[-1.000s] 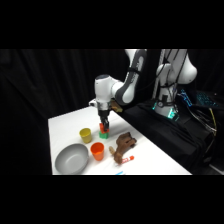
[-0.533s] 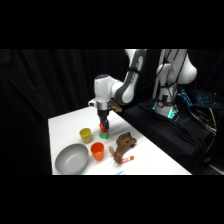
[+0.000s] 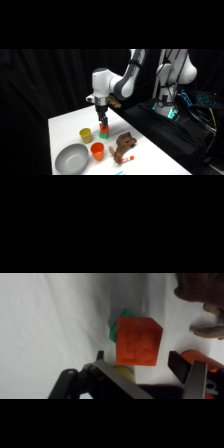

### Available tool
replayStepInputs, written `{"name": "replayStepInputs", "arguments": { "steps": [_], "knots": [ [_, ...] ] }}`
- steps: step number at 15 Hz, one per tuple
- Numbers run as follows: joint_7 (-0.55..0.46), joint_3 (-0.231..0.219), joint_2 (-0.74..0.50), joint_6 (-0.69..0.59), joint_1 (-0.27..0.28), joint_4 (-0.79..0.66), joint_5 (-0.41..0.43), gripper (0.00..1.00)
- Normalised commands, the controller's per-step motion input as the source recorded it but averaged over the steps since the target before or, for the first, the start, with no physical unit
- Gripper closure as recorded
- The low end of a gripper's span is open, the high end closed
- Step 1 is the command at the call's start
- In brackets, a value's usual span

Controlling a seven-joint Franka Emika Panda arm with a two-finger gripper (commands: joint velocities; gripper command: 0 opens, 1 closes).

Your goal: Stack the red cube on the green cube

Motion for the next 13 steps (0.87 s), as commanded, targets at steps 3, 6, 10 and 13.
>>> {"name": "replayStepInputs", "arguments": {
  "steps": [3, 6, 10, 13],
  "knots": [
    [0.02, -0.045, -0.39, -0.42, 0.056, 0.00, -0.075, 0.00],
    [0.02, -0.021, -0.33, -0.48, 0.043, 0.10, -0.034, 0.00],
    [0.04, -0.006, -0.24, -0.46, 0.039, 0.19, -0.003, 0.00],
    [0.07, -0.007, -0.14, -0.40, 0.033, 0.20, 0.000, 0.00]
  ]
}}
